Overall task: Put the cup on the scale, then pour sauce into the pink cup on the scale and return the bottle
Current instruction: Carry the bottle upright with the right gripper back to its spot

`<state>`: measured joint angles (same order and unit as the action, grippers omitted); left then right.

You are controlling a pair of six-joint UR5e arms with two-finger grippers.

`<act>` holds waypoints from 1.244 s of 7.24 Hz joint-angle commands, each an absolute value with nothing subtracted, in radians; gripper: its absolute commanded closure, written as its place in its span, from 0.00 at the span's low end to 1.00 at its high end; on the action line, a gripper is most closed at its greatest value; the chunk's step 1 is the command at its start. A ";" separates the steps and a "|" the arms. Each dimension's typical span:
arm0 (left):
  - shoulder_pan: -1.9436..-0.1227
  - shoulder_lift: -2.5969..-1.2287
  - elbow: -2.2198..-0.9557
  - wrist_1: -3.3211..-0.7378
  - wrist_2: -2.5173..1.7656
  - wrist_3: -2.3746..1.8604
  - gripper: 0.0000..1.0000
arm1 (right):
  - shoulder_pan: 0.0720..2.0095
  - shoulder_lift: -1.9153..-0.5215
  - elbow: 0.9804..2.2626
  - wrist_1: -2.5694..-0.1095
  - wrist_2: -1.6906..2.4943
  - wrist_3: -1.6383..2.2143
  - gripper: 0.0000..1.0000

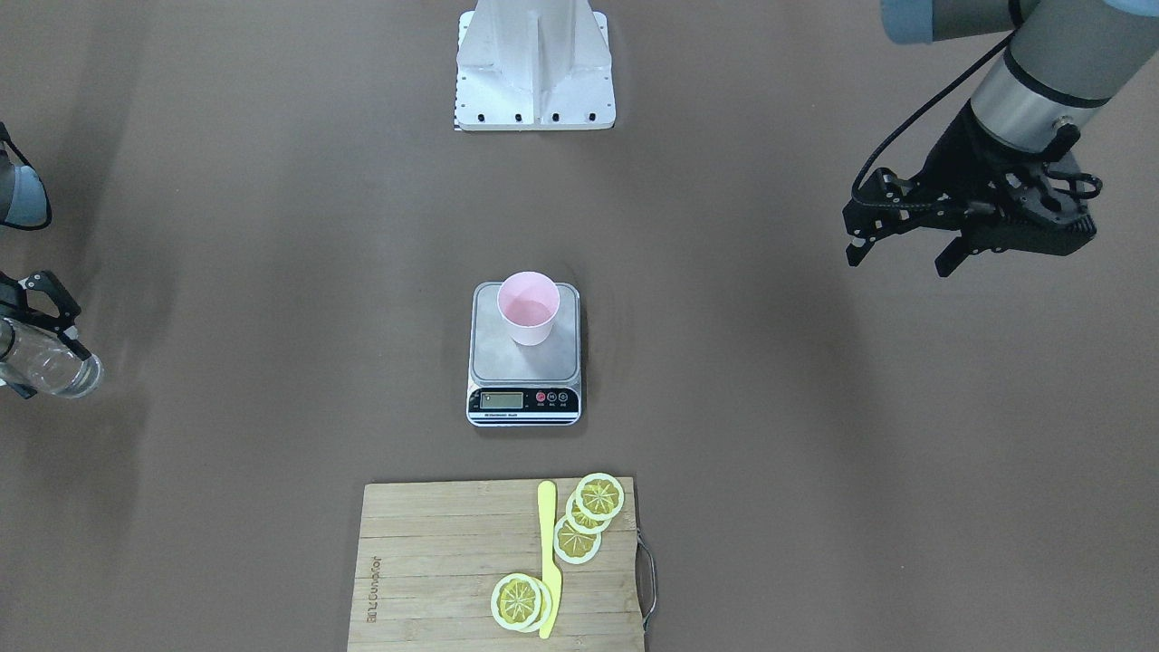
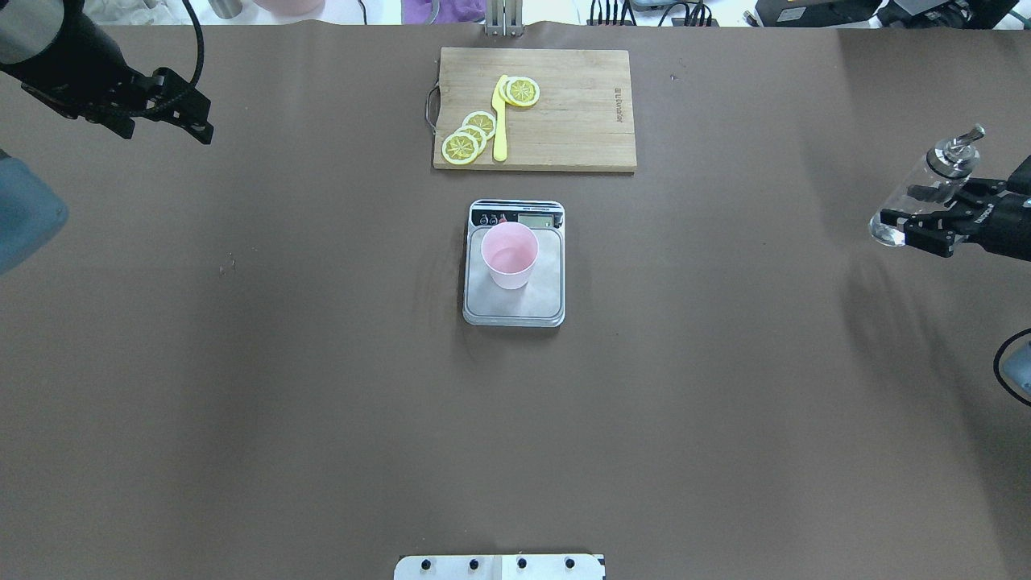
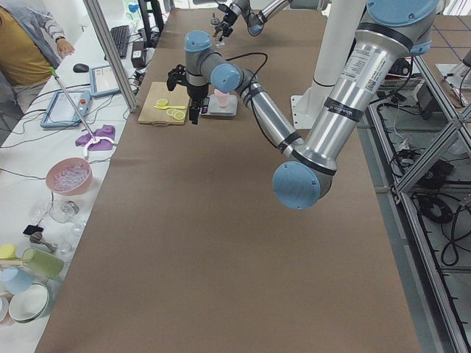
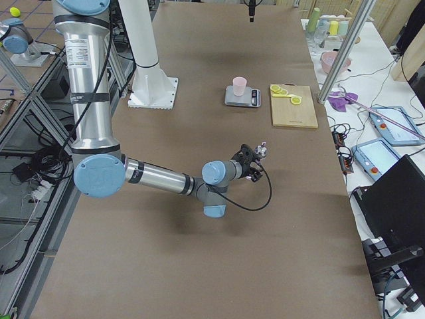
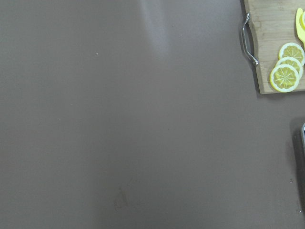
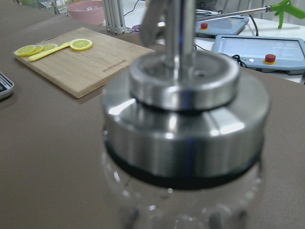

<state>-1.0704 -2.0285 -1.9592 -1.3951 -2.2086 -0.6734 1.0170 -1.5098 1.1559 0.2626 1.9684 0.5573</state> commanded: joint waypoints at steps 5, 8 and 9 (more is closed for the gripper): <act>-1.062 -2.036 -1.973 -1.394 -2.204 -0.675 0.03 | 0.930 -1.508 1.147 0.271 1.970 0.555 1.00; -1.058 -2.034 -1.979 -1.394 -2.201 -0.676 0.03 | 0.919 -1.511 1.143 0.293 1.968 0.557 1.00; -1.057 -2.036 -1.979 -1.394 -2.201 -0.676 0.03 | 0.917 -1.516 1.141 0.293 1.970 0.555 1.00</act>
